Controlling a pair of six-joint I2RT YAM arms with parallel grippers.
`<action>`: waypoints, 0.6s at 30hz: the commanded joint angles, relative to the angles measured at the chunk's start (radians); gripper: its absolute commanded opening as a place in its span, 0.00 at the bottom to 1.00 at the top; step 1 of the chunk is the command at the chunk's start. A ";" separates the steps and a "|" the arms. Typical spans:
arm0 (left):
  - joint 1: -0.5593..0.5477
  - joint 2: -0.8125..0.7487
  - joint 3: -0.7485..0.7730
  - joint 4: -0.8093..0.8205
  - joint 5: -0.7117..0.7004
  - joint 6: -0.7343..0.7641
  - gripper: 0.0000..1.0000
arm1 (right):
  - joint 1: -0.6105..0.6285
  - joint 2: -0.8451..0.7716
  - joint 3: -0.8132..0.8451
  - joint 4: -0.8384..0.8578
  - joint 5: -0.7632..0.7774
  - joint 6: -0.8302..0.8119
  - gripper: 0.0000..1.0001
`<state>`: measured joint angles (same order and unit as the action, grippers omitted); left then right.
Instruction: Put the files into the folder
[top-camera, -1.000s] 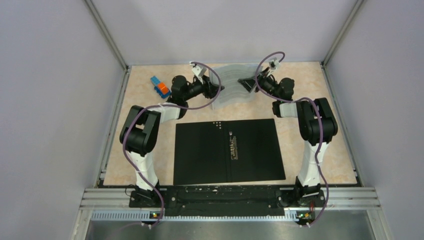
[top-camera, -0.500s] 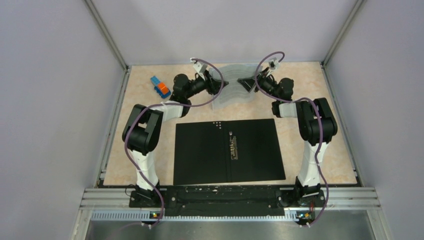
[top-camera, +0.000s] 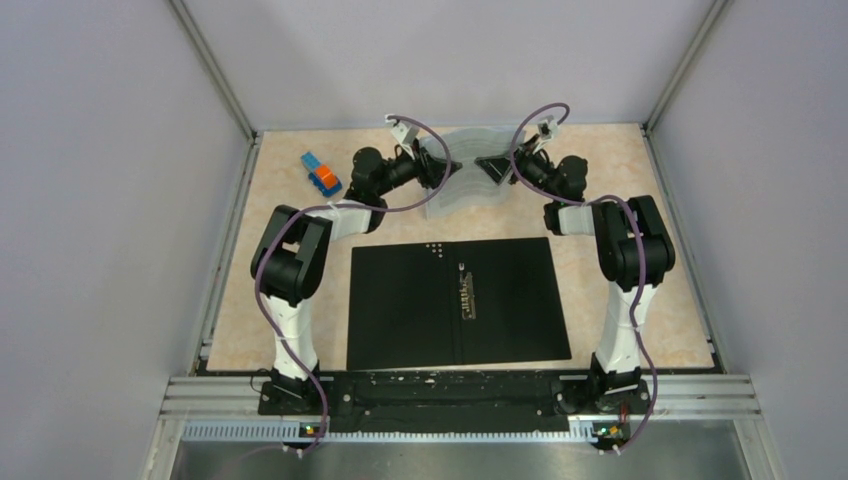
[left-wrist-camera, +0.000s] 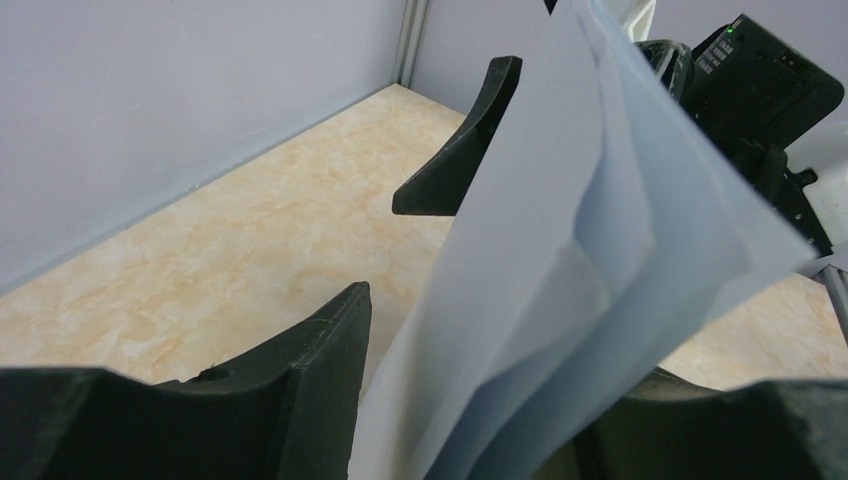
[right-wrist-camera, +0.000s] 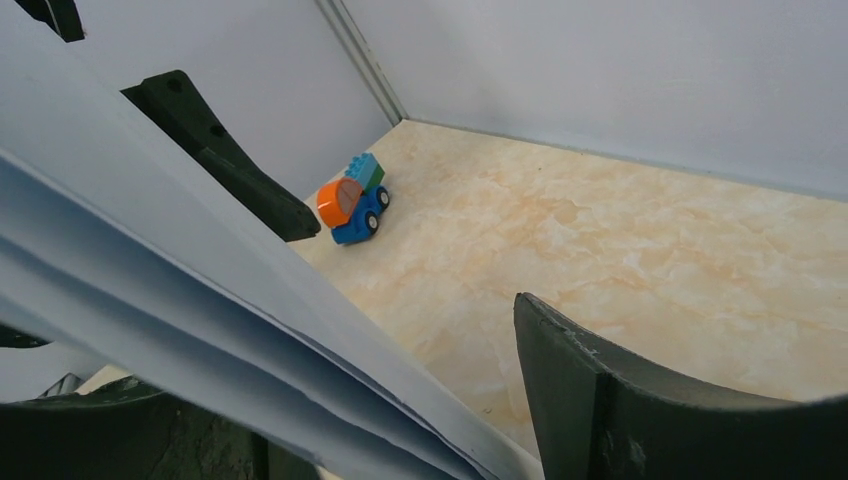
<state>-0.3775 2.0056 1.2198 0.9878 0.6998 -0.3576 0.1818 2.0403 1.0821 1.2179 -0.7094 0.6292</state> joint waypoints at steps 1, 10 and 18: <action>-0.012 0.007 0.050 0.065 0.019 -0.025 0.55 | -0.013 -0.032 0.008 0.029 -0.004 -0.011 0.74; -0.025 0.009 0.049 0.053 0.021 -0.019 0.50 | -0.012 -0.032 0.005 0.034 -0.008 -0.003 0.75; -0.023 0.003 0.014 0.048 0.022 0.002 0.44 | -0.014 -0.031 -0.002 0.029 -0.011 -0.010 0.75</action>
<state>-0.4011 2.0060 1.2427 0.9878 0.7105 -0.3679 0.1734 2.0403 1.0809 1.2182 -0.7094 0.6308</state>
